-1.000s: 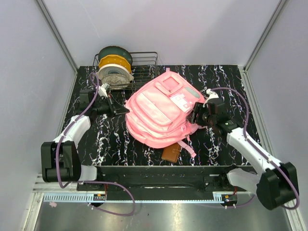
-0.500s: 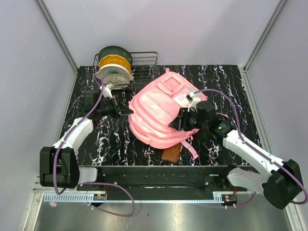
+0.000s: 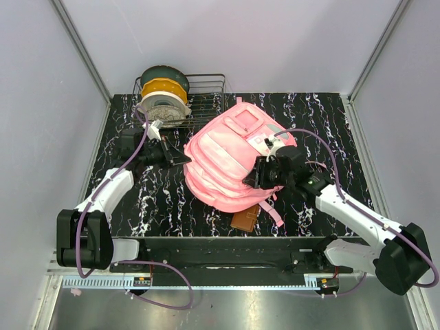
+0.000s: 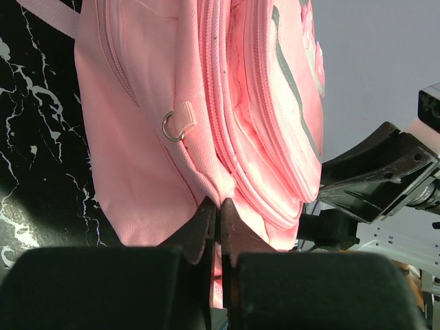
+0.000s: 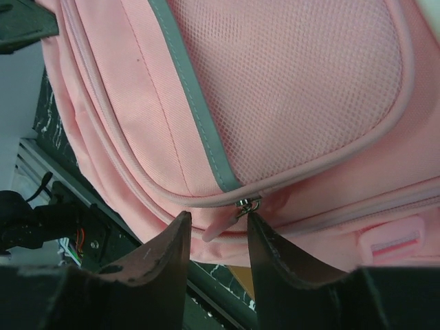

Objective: Pack the student bag
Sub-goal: Unzip the student bag at the center of the board.

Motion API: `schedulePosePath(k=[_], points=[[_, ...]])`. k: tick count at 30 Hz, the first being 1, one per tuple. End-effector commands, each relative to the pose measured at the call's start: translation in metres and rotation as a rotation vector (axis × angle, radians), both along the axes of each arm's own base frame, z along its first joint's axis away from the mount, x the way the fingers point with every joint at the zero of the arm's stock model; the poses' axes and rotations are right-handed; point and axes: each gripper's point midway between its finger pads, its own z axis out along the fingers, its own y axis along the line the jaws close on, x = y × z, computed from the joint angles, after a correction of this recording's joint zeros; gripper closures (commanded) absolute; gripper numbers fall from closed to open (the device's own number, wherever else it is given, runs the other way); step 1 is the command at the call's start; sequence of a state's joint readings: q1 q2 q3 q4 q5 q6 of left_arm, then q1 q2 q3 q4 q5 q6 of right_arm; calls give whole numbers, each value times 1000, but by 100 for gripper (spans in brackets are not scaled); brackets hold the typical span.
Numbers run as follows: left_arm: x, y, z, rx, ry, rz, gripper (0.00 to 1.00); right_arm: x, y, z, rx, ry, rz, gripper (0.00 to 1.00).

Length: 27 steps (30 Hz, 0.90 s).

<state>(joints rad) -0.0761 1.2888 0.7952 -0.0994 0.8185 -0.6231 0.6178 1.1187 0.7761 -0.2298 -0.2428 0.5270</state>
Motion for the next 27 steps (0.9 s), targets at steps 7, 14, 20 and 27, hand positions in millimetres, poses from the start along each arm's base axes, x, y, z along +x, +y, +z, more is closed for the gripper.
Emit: schedulePosePath(k=[7,14,20,27], points=[[11,-8,53,-65,-209,-35,100,10,-6,-11,-71,-17,-77,77],[11,-10,49,-72,-202,-34,100,1,3,-3,-48,-29,-2,100],[9,-23,49,-73,-215,-35,100,-18,39,16,-38,-35,118,100],[10,-28,54,-70,-233,-10,100,-16,57,28,-2,-25,51,100]])
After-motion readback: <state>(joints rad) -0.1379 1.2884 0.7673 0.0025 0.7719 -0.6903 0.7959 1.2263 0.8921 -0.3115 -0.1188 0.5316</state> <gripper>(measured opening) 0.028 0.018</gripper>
